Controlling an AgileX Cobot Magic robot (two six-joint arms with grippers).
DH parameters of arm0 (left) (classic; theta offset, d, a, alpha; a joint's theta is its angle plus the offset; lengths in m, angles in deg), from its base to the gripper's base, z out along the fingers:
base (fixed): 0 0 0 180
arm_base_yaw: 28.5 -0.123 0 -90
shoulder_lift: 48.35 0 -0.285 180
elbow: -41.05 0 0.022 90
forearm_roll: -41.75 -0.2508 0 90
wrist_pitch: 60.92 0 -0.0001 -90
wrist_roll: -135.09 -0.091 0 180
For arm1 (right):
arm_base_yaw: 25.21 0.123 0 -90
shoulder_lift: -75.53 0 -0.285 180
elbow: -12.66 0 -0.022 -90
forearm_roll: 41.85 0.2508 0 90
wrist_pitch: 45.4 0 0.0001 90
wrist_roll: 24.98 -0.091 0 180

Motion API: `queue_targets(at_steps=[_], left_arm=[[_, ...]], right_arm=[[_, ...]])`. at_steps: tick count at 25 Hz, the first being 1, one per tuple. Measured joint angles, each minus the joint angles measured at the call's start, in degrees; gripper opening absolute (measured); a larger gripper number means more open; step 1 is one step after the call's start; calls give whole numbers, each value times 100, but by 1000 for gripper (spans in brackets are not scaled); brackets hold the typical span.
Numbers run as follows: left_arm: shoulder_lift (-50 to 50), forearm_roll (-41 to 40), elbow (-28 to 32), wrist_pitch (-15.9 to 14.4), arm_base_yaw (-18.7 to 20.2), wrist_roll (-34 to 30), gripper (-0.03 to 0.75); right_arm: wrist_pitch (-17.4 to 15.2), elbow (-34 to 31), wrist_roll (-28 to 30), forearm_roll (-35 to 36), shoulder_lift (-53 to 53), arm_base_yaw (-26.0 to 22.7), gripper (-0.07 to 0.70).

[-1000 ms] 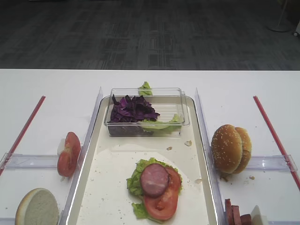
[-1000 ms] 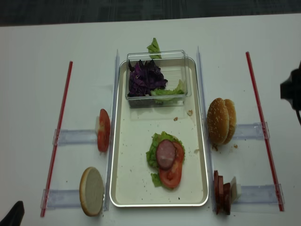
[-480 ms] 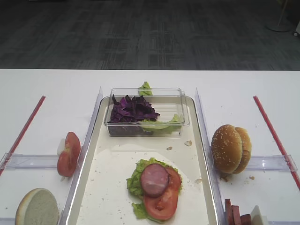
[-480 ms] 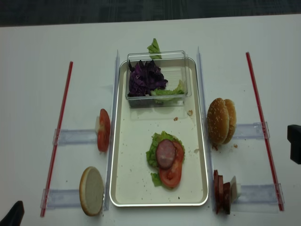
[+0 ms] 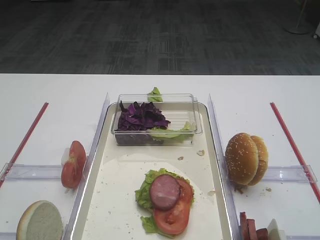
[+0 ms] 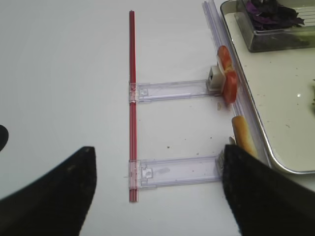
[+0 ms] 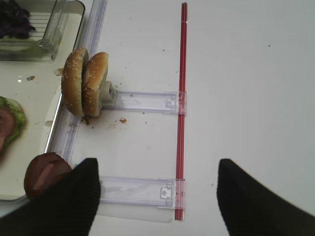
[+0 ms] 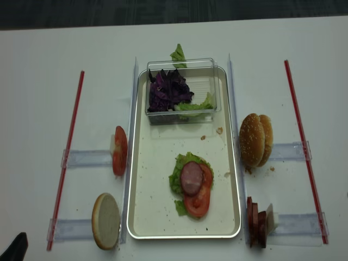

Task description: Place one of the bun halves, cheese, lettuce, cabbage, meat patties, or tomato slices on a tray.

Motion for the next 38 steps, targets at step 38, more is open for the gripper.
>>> queue_targets(at_steps=[38], left_arm=[[0,0,0,0,0,0,492]], right_arm=[[-368,-287,-594,-474,-1683,45,526]])
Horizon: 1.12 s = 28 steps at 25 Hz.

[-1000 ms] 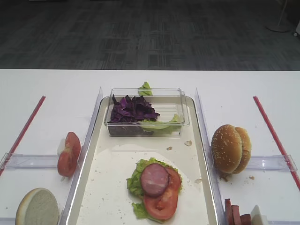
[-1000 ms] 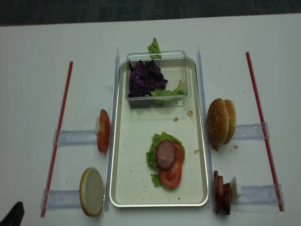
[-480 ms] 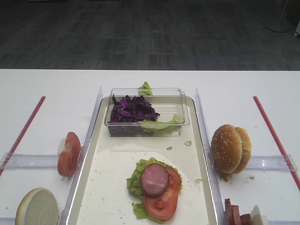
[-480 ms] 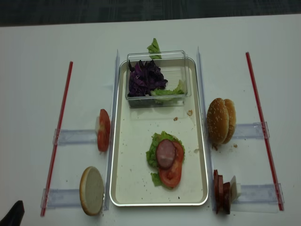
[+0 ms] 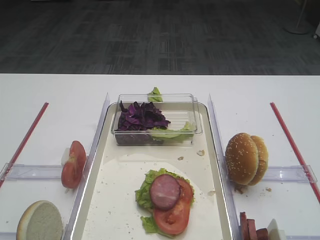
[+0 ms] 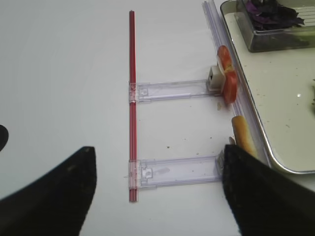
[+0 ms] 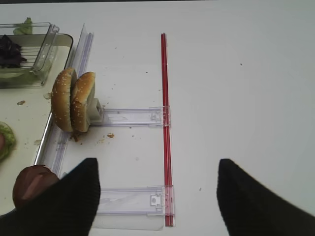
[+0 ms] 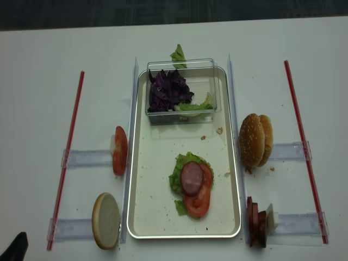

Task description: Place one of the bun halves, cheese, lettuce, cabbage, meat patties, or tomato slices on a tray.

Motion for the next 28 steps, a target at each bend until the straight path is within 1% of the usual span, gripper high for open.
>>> queue_targets(at_steps=[15,28], left_arm=[[0,0,0,0,0,0,492],[0,0,0,0,0,0,492]], right_arm=[[0,0,-12,-4,0,0,526],[0,0,-154,-84,0,0,526]])
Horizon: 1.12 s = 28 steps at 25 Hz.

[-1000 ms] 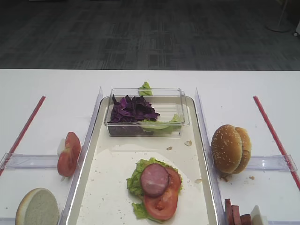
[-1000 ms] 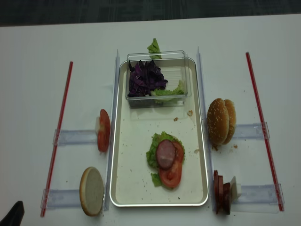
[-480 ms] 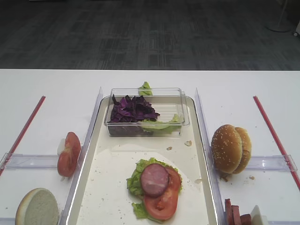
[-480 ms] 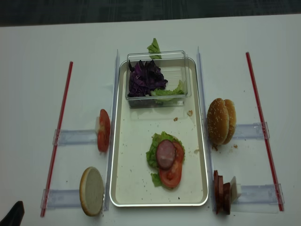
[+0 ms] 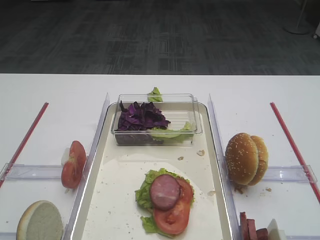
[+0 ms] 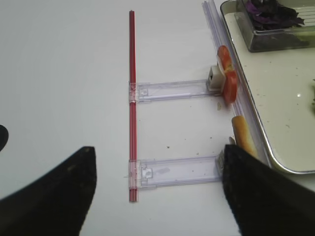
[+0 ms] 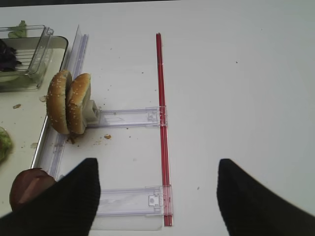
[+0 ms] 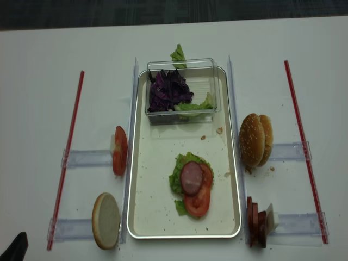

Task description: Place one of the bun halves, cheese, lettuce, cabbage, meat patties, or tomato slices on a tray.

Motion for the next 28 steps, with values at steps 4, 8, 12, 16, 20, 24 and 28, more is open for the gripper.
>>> queue_targets(at_steps=[4,8,12,16,20,24,28], left_arm=[[0,0,0,0,0,0,492],[0,0,0,0,0,0,492],[0,0,0,0,0,0,492],[0,0,0,0,0,0,492],[0,0,0,0,0,0,492],[0,0,0,0,0,0,492],[0,0,0,0,0,0,492]], right_arm=[[0,0,-10,-10,0,0,526],[0,0,-10,-10,0,0,526],[0,0,-10,-10,0,0,526],[0,0,-10,-24,0,0,526],[0,0,-10,-24,0,0,526],[0,0,-22,-24,0,0,526],[0,0,-32,-24,0,0,526]])
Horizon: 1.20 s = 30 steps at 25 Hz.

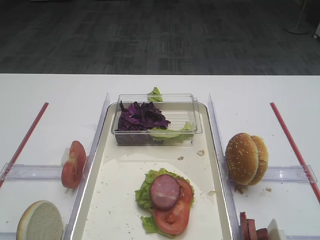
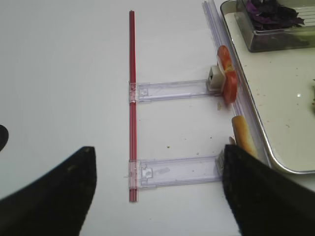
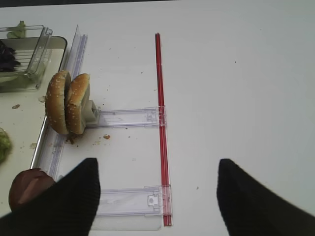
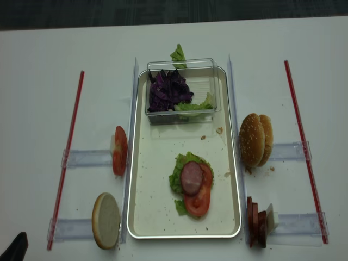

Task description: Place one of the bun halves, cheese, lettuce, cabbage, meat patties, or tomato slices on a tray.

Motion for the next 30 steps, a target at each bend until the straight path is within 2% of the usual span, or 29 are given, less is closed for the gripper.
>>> queue_targets(at_steps=[30], left_arm=[[0,0,0,0,0,0,492]], right_arm=[[0,0,-11,-4,0,0,526]])
